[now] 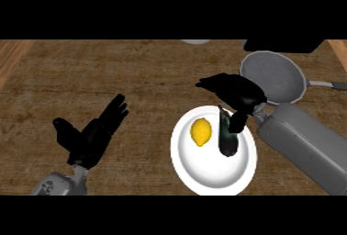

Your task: Pick the eggplant from the plate and place it in the pan

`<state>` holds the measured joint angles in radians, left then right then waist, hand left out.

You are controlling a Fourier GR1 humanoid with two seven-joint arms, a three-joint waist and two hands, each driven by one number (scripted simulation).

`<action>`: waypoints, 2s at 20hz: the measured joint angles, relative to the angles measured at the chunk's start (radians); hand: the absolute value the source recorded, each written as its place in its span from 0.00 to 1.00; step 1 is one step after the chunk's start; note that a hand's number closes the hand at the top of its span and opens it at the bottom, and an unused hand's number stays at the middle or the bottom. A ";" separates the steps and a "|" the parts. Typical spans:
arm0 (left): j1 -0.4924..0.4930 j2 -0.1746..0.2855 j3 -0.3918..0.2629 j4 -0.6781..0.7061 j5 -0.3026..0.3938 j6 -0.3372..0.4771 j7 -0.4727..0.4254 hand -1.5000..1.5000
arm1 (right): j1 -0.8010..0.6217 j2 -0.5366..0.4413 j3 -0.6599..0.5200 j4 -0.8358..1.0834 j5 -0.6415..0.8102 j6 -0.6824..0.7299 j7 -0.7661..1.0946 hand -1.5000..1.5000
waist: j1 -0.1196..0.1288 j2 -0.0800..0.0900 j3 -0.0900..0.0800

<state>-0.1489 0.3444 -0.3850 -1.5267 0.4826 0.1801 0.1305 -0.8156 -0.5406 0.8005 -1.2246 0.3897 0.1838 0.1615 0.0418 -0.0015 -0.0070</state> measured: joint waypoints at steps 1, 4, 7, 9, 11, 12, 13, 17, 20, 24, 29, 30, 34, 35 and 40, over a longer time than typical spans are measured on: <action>-0.005 -0.002 0.001 0.002 0.000 0.001 0.002 0.50 | -0.025 0.005 0.034 0.003 0.024 0.050 0.043 0.00 | -0.002 -0.001 0.000; -0.012 -0.004 0.007 0.003 0.007 -0.002 0.013 0.50 | -0.092 0.063 0.116 0.013 0.069 0.200 0.190 0.00 | -0.006 -0.004 0.000; 0.000 -0.002 0.009 0.009 0.006 -0.014 0.002 0.50 | -0.149 0.133 0.157 0.041 0.063 0.370 0.317 0.00 | -0.010 -0.004 0.001; 0.000 -0.005 0.012 0.017 0.003 -0.015 -0.003 0.50 | -0.170 0.191 0.181 0.064 0.054 0.472 0.402 0.00 | -0.017 -0.004 0.002; 0.014 0.000 0.021 0.014 0.006 -0.022 -0.010 0.50 | -0.177 0.251 0.190 0.081 0.038 0.561 0.489 0.00 | -0.022 -0.004 0.003; 0.014 0.002 0.025 0.012 0.006 -0.023 -0.005 0.50 | -0.176 0.286 0.193 0.098 0.034 0.585 0.527 0.00 | -0.024 -0.004 0.003; 0.009 -0.002 0.029 0.014 0.007 -0.022 -0.001 0.50 | -0.170 0.312 0.195 0.108 0.030 0.607 0.561 0.00 | -0.028 -0.004 0.004; 0.032 -0.004 0.043 0.010 0.002 -0.033 -0.011 0.50 | -0.150 0.397 0.166 0.139 0.023 0.663 0.647 0.00 | -0.035 -0.003 0.005; 0.032 -0.017 0.047 0.006 -0.010 -0.029 -0.002 0.50 | -0.119 0.441 0.157 0.164 0.055 0.659 0.669 0.00 | -0.037 -0.001 0.006; 0.052 -0.022 0.056 0.000 -0.027 -0.037 -0.005 0.50 | -0.076 0.445 0.149 0.153 0.111 0.664 0.681 0.00 | -0.040 -0.001 0.007; 0.038 -0.028 0.070 -0.017 -0.031 -0.041 0.025 0.50 | -0.059 0.406 0.175 0.122 0.196 0.690 0.671 0.00 | -0.041 -0.001 0.007; 0.030 -0.036 0.073 -0.005 -0.035 -0.043 0.020 0.50 | -0.052 0.402 0.183 0.117 0.217 0.691 0.670 0.00 | -0.042 -0.001 0.007; 0.042 -0.051 0.082 0.016 -0.054 -0.060 -0.005 0.50 | -0.021 0.368 0.167 0.080 0.273 0.713 0.657 0.00 | -0.043 -0.001 0.007; 0.044 -0.051 0.085 0.007 -0.054 -0.063 0.003 0.50 | -0.021 0.361 0.161 0.079 0.288 0.724 0.649 0.00 | -0.042 -0.001 0.007; 0.035 -0.080 0.096 0.022 -0.080 -0.070 0.014 0.50 | 0.011 0.341 0.134 0.068 0.373 0.731 0.614 0.00 | -0.039 -0.002 0.007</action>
<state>-0.1138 0.2644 -0.2889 -1.5050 0.4022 0.1104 0.1446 -0.8048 -0.1998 0.9340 -1.1564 0.7631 0.9143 0.7752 0.0027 -0.0031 -0.0002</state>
